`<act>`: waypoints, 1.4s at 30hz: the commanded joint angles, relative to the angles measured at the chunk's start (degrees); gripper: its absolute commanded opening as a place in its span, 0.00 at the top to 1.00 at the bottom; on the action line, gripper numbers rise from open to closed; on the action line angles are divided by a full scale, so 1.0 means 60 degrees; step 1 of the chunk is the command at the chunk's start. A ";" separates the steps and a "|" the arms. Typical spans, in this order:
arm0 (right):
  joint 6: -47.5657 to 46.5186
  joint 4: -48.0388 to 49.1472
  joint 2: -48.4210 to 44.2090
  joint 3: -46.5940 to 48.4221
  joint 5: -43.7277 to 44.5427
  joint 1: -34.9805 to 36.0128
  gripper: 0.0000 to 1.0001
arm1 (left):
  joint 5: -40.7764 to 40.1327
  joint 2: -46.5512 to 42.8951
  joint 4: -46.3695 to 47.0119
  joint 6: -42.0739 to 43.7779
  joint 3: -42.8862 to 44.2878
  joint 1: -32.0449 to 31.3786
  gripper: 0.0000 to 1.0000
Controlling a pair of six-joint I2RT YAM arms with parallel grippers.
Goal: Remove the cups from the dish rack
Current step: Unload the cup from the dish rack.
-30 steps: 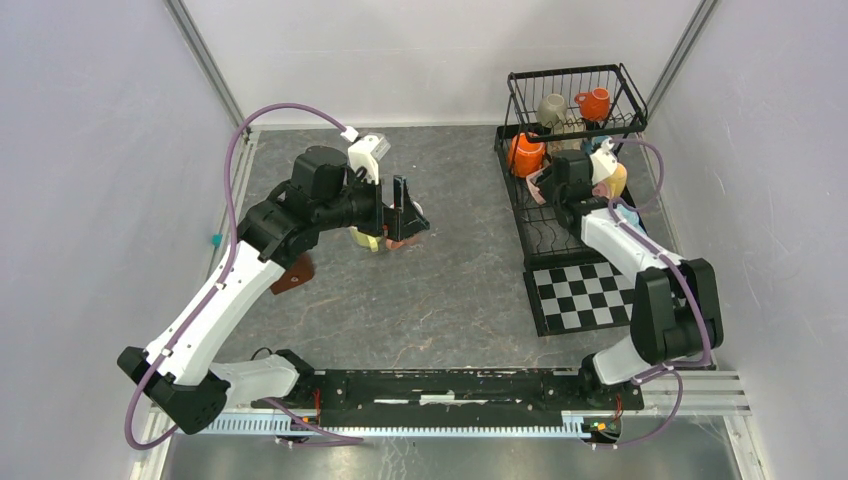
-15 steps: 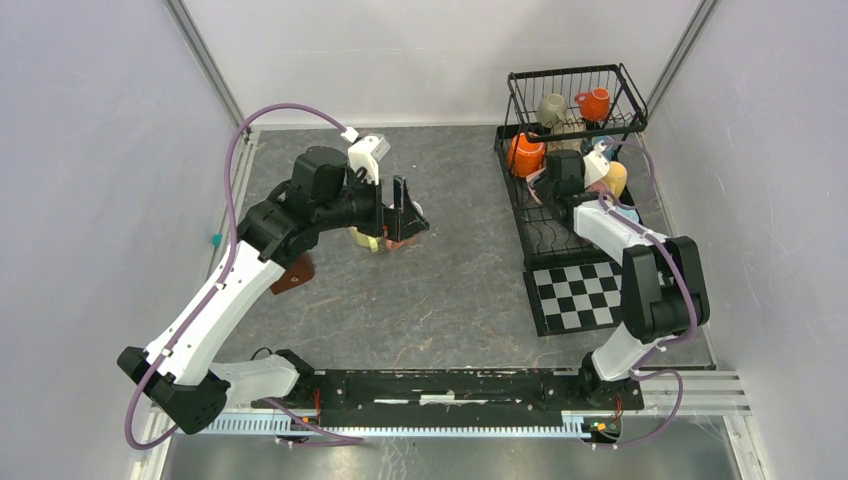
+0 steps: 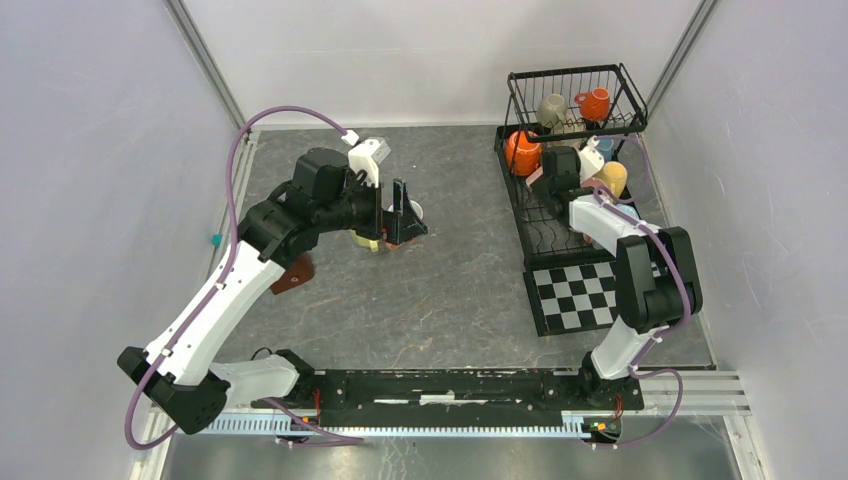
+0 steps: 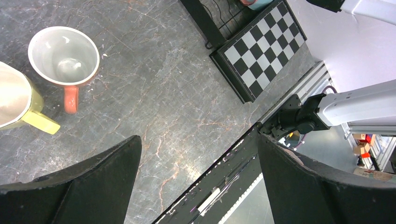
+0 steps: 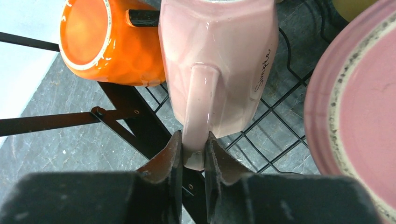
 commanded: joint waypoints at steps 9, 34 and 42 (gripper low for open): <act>-0.1398 0.0290 -0.0873 -0.0429 0.0921 0.0536 1.00 | 0.0183 -0.0063 0.0298 -0.0055 -0.0011 -0.0003 0.00; -0.2091 0.0290 -0.3759 -0.2209 0.0870 0.1400 1.00 | 0.0101 -0.0530 0.2762 -0.2585 -0.2047 0.0003 0.00; -0.2458 0.0197 -0.4805 -0.2374 0.0588 0.1409 1.00 | 0.0514 -0.0475 0.5116 -0.5007 -0.3054 0.0040 0.00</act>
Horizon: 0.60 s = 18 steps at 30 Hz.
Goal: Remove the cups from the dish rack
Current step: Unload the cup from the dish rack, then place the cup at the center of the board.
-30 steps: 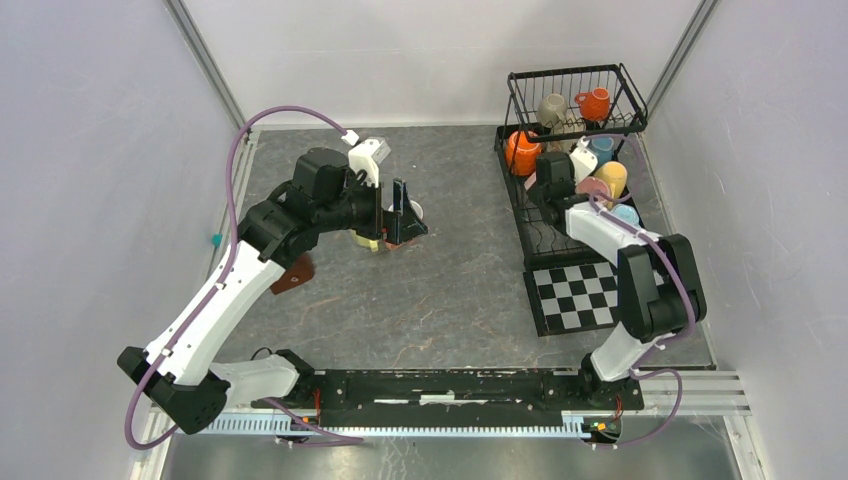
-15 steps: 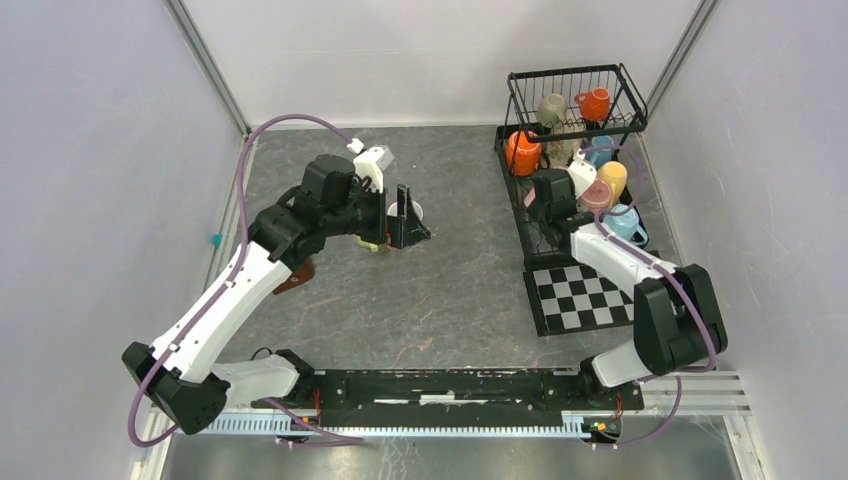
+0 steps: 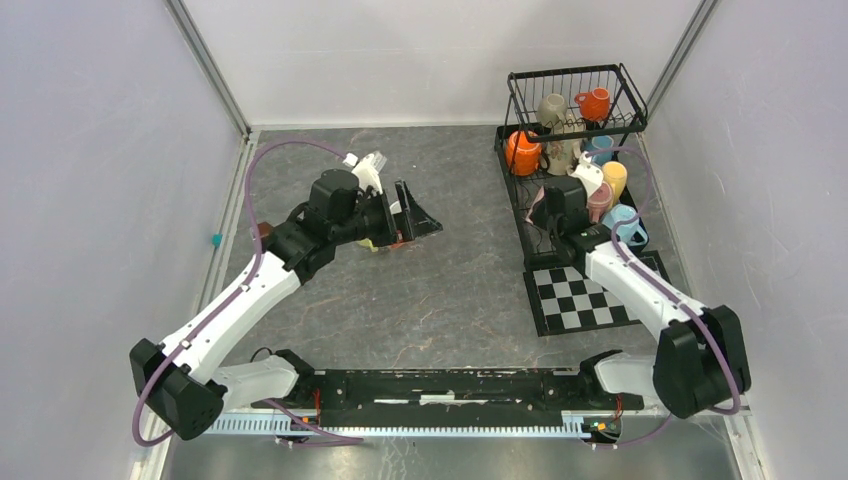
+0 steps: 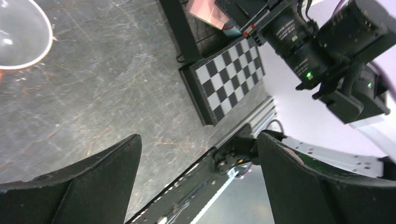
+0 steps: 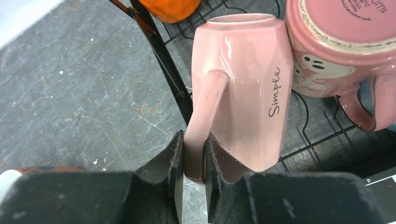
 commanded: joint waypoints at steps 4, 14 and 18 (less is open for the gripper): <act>-0.0568 0.0737 -0.0994 0.0271 -0.0209 0.0008 1.00 | 0.0705 0.0146 0.3422 -0.3274 -0.0810 0.0041 0.00; -0.0233 0.0978 -0.1797 0.0479 -0.1495 -0.0022 1.00 | 0.0874 0.1159 0.6795 -0.7116 -0.1718 0.0060 0.00; 0.0239 0.1243 -0.2066 0.0463 -0.2040 -0.0034 1.00 | 0.0424 0.1778 0.8368 -0.9235 -0.2083 0.0015 0.00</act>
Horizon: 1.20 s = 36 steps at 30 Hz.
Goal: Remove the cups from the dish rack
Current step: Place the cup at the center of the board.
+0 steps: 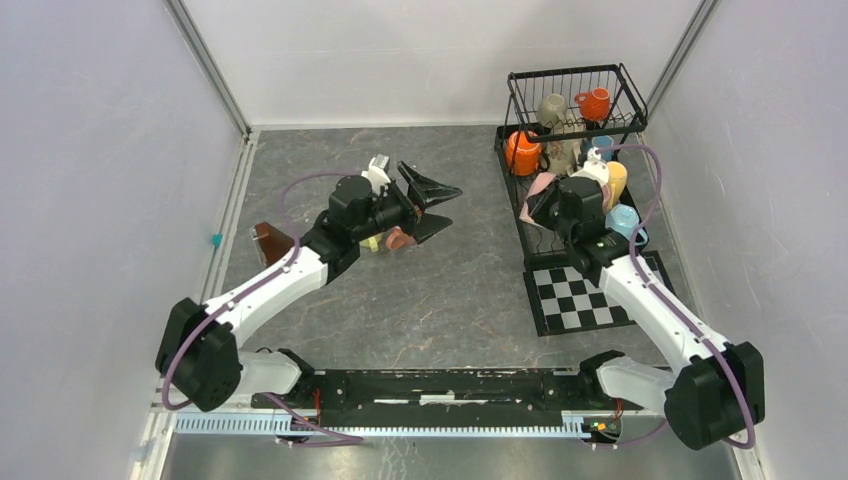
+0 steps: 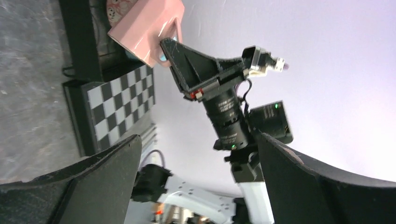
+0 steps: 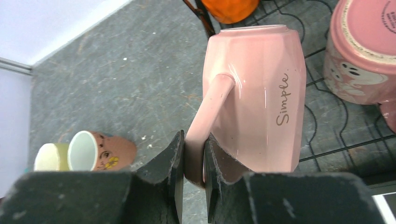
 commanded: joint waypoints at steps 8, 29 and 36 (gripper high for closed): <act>0.1449 0.3225 -0.1227 -0.0333 -0.1574 -0.0025 1.00 | -0.1576 0.1178 0.3355 -0.4964 -0.0167 -0.0327 0.00; 0.2383 0.5909 -0.1518 -0.0630 -0.3298 0.0036 1.00 | -0.1661 0.2065 0.3958 -0.5265 0.0146 -0.0941 0.00; 0.2799 0.5620 -0.1437 -0.0054 -0.3380 0.0056 1.00 | -0.1270 0.1608 0.3828 -0.4135 -0.0318 -0.0590 0.00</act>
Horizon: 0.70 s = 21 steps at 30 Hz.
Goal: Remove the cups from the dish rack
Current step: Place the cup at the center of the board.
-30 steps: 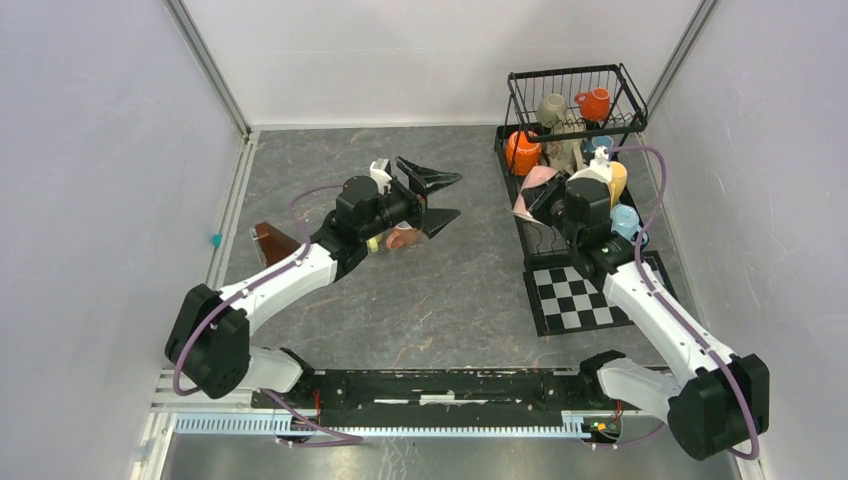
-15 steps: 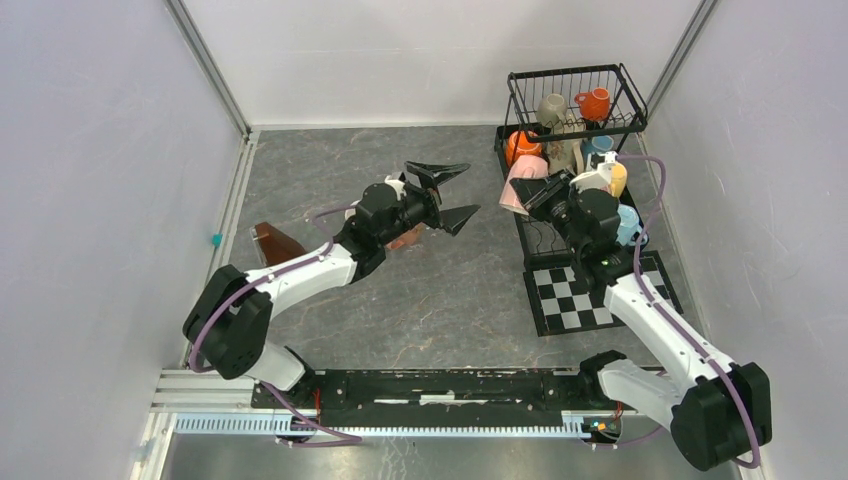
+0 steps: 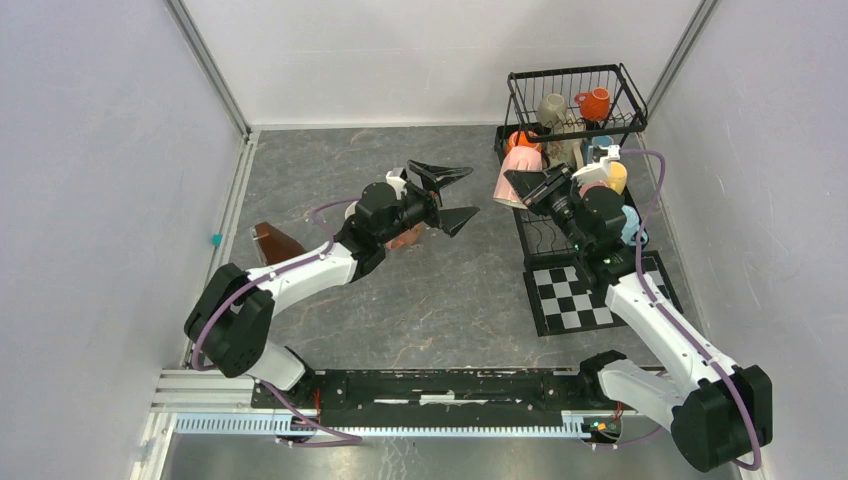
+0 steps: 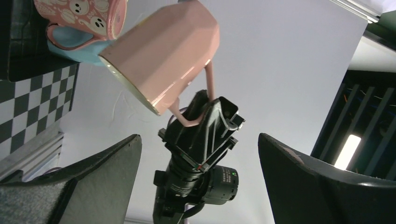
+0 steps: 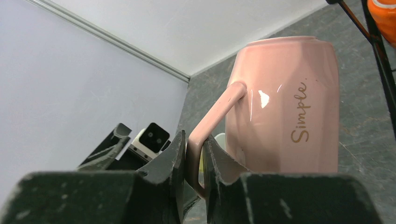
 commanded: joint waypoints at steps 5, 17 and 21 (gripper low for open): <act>0.0601 0.0301 -0.0061 0.1747 0.0000 0.0130 1.00 | 0.1064 -0.0557 -0.0992 0.2932 0.0464 0.0437 0.00; 0.1260 -0.2046 0.1052 0.3804 0.0386 0.0537 1.00 | -0.1691 -0.1926 -0.3754 1.1528 0.1116 -0.0159 0.00; 0.1513 -0.2261 0.1261 0.4213 0.0430 0.0737 1.00 | -0.2441 -0.1990 -0.2531 1.3442 0.0709 -0.0703 0.01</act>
